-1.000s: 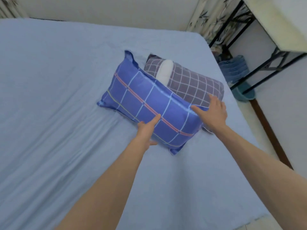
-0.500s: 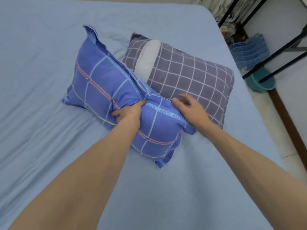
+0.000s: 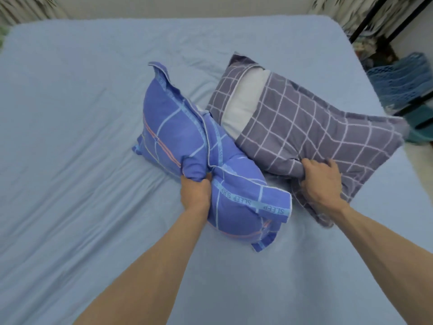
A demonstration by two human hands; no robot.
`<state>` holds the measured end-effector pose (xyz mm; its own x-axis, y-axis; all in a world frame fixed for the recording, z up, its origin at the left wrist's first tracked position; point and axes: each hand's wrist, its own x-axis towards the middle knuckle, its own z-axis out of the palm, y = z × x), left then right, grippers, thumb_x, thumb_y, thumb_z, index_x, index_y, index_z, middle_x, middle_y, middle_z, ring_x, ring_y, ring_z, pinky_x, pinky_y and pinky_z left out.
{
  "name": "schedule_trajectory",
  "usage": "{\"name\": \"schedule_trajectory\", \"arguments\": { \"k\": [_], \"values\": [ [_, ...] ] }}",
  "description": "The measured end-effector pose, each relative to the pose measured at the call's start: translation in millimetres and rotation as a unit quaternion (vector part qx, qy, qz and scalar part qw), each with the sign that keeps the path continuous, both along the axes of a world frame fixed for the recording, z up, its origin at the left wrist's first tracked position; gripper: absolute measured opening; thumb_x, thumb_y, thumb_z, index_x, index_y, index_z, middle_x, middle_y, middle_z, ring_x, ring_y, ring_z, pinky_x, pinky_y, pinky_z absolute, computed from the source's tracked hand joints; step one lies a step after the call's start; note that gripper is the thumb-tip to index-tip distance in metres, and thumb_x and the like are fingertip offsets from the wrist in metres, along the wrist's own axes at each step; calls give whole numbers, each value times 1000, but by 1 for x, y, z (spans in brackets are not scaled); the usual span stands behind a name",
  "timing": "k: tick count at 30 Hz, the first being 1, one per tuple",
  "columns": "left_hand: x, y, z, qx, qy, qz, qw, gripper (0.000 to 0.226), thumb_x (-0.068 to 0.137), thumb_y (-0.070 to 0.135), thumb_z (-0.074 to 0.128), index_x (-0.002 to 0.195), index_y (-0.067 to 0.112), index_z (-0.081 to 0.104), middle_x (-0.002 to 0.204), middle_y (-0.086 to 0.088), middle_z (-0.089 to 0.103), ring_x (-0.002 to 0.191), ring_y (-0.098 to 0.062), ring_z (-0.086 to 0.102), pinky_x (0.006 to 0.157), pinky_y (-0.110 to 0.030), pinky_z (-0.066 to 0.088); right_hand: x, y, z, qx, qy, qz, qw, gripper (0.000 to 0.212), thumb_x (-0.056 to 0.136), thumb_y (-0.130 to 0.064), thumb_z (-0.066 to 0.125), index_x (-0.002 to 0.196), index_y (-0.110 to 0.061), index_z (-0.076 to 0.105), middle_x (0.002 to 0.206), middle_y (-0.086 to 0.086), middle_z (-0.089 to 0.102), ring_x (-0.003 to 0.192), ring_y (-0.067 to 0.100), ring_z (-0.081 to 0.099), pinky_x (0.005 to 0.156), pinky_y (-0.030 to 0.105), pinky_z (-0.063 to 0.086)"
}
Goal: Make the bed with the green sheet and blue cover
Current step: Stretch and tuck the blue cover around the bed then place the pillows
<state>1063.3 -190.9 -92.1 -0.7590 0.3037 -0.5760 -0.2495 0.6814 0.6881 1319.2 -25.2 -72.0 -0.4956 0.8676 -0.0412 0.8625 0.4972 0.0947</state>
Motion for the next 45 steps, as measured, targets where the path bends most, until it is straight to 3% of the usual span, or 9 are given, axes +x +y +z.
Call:
{"name": "schedule_trajectory", "arguments": {
  "k": [6, 12, 16, 22, 28, 34, 39, 42, 45],
  "values": [
    [-20, -155, 75, 35, 66, 45, 996, 51, 75, 47, 77, 116, 20, 63, 114, -10, 71, 106, -34, 66, 88, -44, 52, -52, -153, 73, -27, 252, -46, 966, 34, 58, 11, 67, 77, -9, 46, 79, 14, 55, 76, 34, 51, 62, 42, 36],
    [-100, -359, 149, -156, 92, 119, 976, 86, 73, 66, 74, 140, 19, 48, 138, -22, 57, 124, -47, 55, 100, -51, 42, -150, -339, 127, -128, 313, 44, 940, 21, 59, -4, 43, 77, -15, 41, 78, 7, 51, 76, 25, 39, 64, 34, 33],
    [-157, -476, 186, -151, 138, 166, 965, 92, 68, 65, 64, 142, 14, 46, 143, -22, 52, 129, -44, 51, 107, -52, 38, -229, -416, 162, -193, 328, 162, 911, 42, 53, 9, 61, 80, -16, 41, 81, 5, 52, 79, 21, 38, 65, 30, 32],
    [-257, -631, 181, -115, 150, 323, 927, 71, 83, 46, 76, 140, 13, 51, 132, -21, 59, 124, -41, 56, 102, -50, 45, -383, -536, 179, -219, 339, 307, 862, 62, 41, 14, 66, 81, -21, 35, 80, 1, 48, 78, 18, 36, 67, 23, 19],
    [-366, -769, 172, -104, 234, 384, 887, 53, 78, 50, 74, 119, 29, 48, 126, -16, 63, 109, -40, 62, 83, -45, 48, -541, -667, 176, -197, 414, 307, 834, 21, 62, 3, 47, 76, -12, 38, 75, 12, 45, 74, 25, 37, 64, 28, 19],
    [-449, -873, 140, -157, 295, 464, 820, 46, 79, 36, 78, 111, 23, 47, 114, -15, 64, 98, -44, 59, 77, -44, 48, -687, -774, 149, -204, 506, 297, 784, 18, 72, -5, 40, 89, -11, 40, 88, 13, 43, 78, 29, 41, 70, 28, 25],
    [-481, -892, 71, -227, 254, 416, 843, 51, 73, 30, 81, 106, 6, 50, 102, -25, 60, 98, -49, 59, 76, -54, 50, -780, -848, 87, -203, 378, 509, 746, 33, 58, 1, 56, 84, -11, 39, 93, 13, 45, 90, 35, 46, 86, 44, 39],
    [-501, -881, 38, -254, 172, 401, 863, 72, 75, 41, 79, 118, -9, 51, 107, -29, 56, 106, -48, 56, 84, -55, 45, -821, -854, 42, -223, 165, 575, 770, 45, 49, 8, 77, 89, -1, 59, 94, 19, 61, 94, 43, 57, 86, 48, 47],
    [-504, -873, 28, -271, 187, 359, 873, 90, 69, 54, 83, 120, -11, 49, 108, -30, 53, 106, -47, 52, 84, -56, 42, -843, -844, 20, -221, 91, 578, 780, 40, 63, 5, 76, 102, 6, 68, 103, 25, 67, 98, 47, 60, 90, 47, 49]
  ]
}}
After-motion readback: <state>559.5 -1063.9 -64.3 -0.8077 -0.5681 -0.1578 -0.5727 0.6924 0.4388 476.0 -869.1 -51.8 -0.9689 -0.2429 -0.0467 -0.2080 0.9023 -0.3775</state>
